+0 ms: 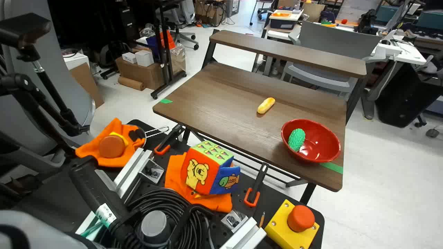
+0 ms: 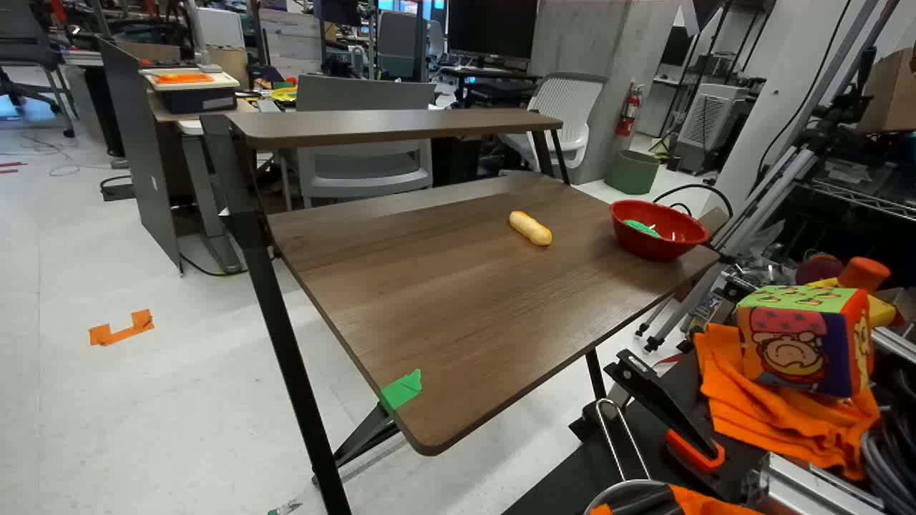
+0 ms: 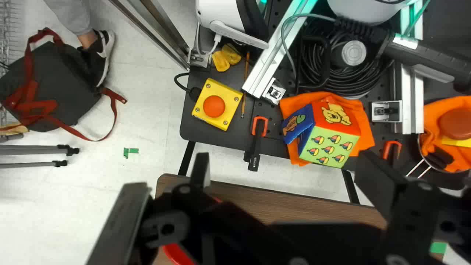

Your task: Remove the green object from the bowl.

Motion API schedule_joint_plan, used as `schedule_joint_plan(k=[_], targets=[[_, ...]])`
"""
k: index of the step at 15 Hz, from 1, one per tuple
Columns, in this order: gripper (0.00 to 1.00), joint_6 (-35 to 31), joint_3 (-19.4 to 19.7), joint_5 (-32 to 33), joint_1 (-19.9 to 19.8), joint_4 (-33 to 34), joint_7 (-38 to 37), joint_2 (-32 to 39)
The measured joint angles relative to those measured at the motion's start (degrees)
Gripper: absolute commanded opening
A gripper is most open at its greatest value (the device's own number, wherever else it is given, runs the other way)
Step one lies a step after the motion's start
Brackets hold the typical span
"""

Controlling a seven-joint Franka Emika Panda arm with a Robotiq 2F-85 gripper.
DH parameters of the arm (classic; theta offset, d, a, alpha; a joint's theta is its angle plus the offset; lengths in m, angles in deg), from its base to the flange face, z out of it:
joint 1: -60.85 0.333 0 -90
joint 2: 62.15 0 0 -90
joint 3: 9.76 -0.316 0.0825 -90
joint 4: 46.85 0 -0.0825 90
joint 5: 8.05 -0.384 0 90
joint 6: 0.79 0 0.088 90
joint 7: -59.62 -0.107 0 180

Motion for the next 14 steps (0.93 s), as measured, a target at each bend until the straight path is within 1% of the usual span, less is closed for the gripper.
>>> schedule_joint_plan(k=[6,9,11,14], targets=[[1.00,-0.01,0.00,0.00,0.00,0.00,-0.01,0.00],[1.00,-1.33,-0.01,0.00,0.07,-0.19,-1.12,0.85],[1.00,-4.66,-0.01,-0.01,0.09,-0.18,-2.21,3.16],[1.00,-12.57,-0.01,-0.74,0.21,0.15,-4.18,10.11]])
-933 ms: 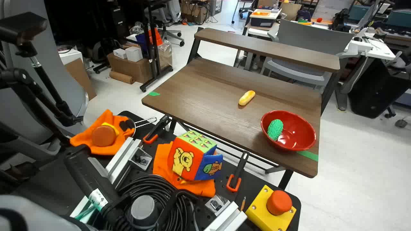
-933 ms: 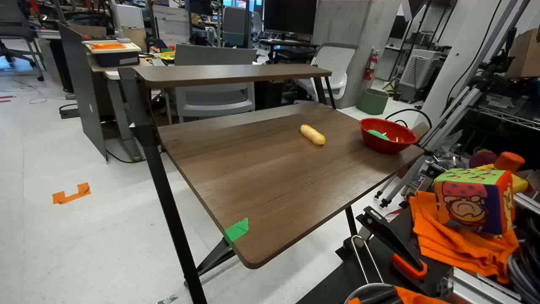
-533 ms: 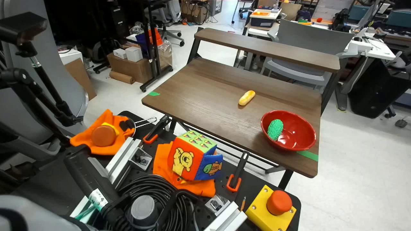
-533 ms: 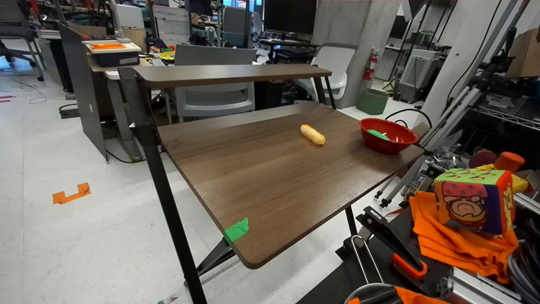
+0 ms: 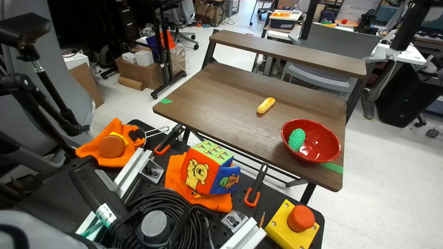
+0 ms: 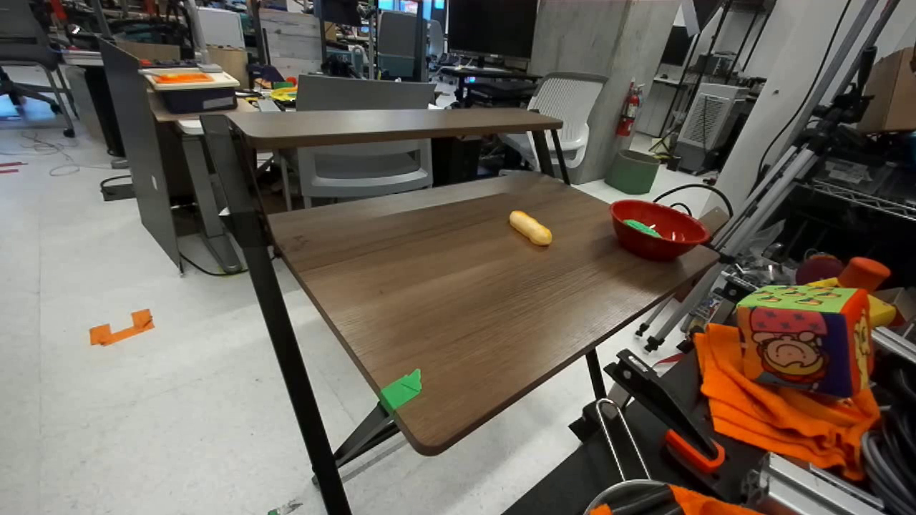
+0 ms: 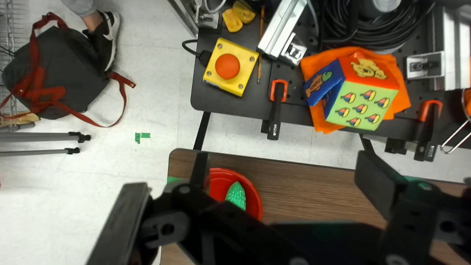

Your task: Remove the green object from the bowl.

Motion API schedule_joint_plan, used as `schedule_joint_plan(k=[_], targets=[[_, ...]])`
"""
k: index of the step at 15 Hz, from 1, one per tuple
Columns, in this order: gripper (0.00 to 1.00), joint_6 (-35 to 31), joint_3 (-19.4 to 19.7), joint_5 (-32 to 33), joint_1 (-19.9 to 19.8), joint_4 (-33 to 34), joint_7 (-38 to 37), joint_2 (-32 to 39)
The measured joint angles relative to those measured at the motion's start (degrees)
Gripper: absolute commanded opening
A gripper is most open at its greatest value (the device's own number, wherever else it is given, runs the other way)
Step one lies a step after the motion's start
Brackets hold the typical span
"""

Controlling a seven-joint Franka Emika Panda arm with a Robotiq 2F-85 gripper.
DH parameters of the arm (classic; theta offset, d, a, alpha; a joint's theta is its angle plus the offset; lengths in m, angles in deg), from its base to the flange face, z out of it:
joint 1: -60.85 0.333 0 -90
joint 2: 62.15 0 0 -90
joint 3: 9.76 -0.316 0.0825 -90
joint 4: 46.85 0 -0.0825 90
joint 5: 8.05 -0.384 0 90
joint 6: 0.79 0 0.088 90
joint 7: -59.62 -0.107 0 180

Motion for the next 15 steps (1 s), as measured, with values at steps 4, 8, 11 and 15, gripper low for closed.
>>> schedule_joint_plan(k=[4,8,11,15], targets=[[1.00,-10.59,-0.11,-3.48,0.03,3.05,-1.87,14.23],[1.00,-14.83,-1.43,-9.90,0.02,10.20,-1.98,28.84],[1.00,-14.57,-2.59,-13.26,-0.56,17.41,-1.95,38.09],[1.00,-14.23,-3.49,-14.11,-3.13,25.41,-1.87,46.81]])
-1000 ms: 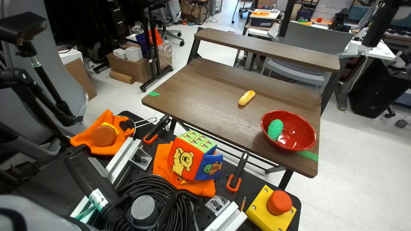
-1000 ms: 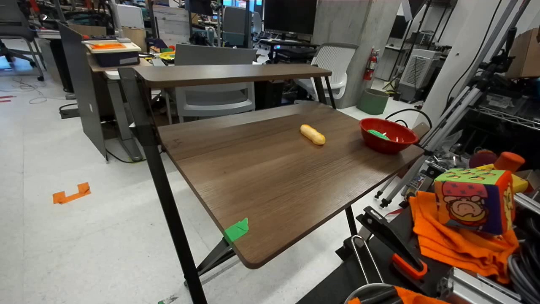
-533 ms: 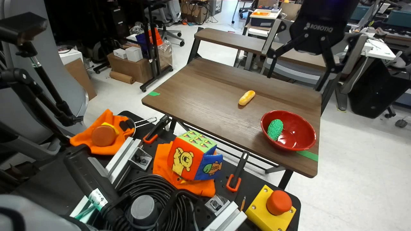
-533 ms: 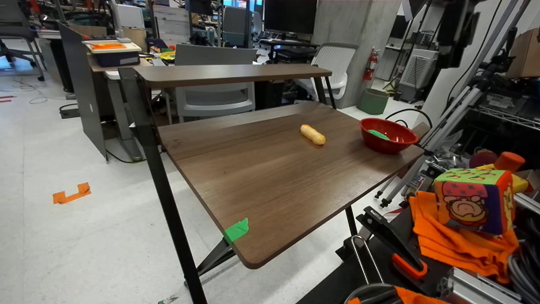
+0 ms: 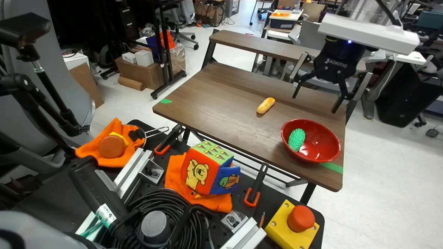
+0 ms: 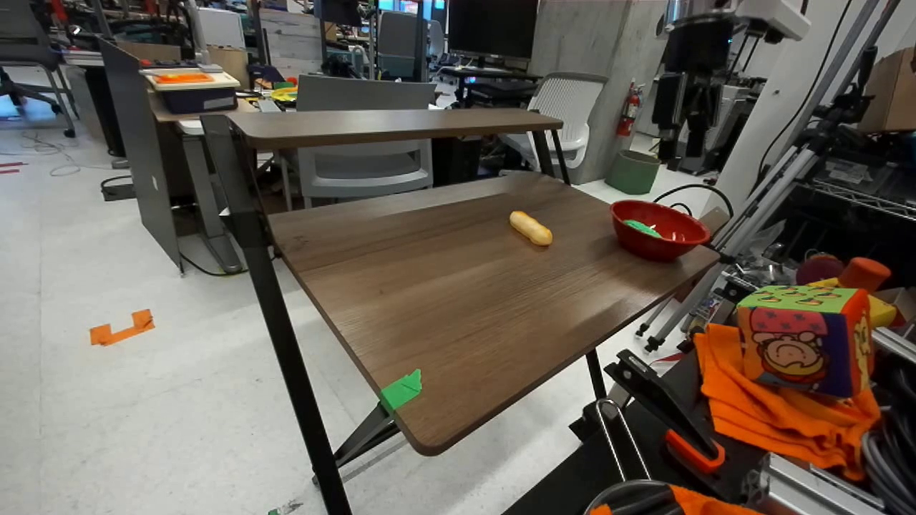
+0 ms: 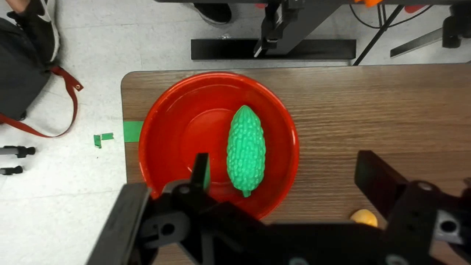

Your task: Remove the green object from the bowl.

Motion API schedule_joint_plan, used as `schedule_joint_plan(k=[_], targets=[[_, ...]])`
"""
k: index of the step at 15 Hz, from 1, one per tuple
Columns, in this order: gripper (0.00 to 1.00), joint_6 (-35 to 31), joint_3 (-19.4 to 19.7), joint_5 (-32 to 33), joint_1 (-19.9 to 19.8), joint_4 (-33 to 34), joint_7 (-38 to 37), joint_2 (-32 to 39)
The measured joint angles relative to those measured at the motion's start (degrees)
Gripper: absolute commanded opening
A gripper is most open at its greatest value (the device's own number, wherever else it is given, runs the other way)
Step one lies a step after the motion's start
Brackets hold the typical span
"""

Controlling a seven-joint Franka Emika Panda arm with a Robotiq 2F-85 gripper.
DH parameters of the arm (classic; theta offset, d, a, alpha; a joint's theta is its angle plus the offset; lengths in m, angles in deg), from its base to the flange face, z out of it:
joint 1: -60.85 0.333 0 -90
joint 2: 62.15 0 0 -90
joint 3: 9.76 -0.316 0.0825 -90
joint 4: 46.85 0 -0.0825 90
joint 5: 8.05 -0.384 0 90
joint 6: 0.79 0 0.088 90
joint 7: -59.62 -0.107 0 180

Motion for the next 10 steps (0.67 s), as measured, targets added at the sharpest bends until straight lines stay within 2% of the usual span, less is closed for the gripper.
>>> schedule_joint_plan(k=[5,10], targets=[[1.00,0.73,-1.04,0.00,-3.48,7.31,1.26,7.88],[1.00,2.80,-2.68,0.00,-5.06,12.18,1.80,13.78]])
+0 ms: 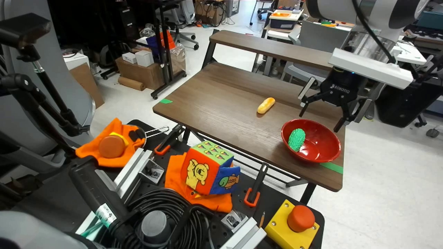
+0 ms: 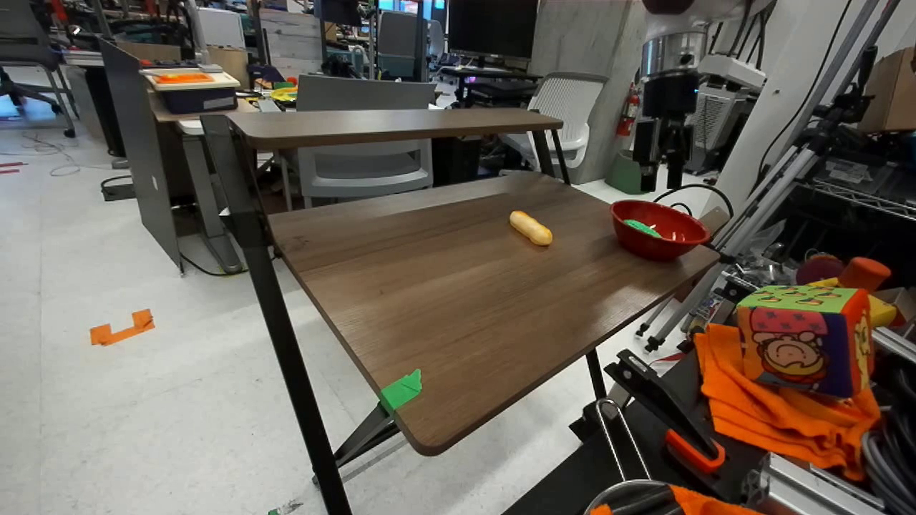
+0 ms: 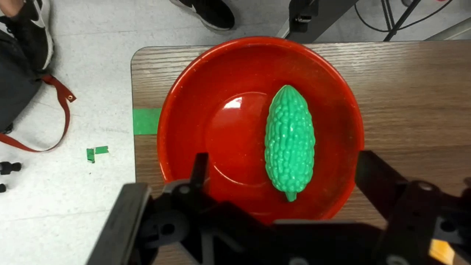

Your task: Remove the green object from the bowl.

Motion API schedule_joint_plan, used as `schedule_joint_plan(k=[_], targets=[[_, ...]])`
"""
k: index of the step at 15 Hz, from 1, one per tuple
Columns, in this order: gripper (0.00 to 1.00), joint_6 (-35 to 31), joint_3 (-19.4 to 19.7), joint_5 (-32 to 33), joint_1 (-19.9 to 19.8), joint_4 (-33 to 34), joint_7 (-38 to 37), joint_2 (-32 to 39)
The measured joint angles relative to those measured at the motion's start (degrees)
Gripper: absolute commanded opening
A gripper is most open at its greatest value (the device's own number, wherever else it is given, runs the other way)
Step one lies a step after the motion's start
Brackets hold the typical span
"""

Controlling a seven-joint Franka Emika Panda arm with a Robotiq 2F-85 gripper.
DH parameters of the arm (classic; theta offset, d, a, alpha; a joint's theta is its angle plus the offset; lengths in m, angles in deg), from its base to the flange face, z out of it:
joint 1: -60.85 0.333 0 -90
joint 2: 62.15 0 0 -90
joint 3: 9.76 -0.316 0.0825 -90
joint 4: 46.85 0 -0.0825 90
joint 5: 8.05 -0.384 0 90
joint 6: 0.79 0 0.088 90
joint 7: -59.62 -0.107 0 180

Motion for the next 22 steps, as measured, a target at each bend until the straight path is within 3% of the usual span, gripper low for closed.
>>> schedule_joint_plan(k=[12,13,14,17,21,22], targets=[[1.00,4.16,-0.85,0.11,-0.17,6.57,0.06,9.37],[0.93,4.18,-0.85,0.11,-0.17,6.97,0.06,9.82],[0.74,4.18,-0.86,0.13,-0.17,7.31,0.04,10.21],[0.49,4.18,-0.86,0.14,-0.17,7.89,-0.08,10.76],[0.20,4.18,-0.86,0.14,-0.17,7.97,-0.30,10.78],[0.20,4.18,-0.85,0.16,-0.17,7.99,-0.42,10.77]])
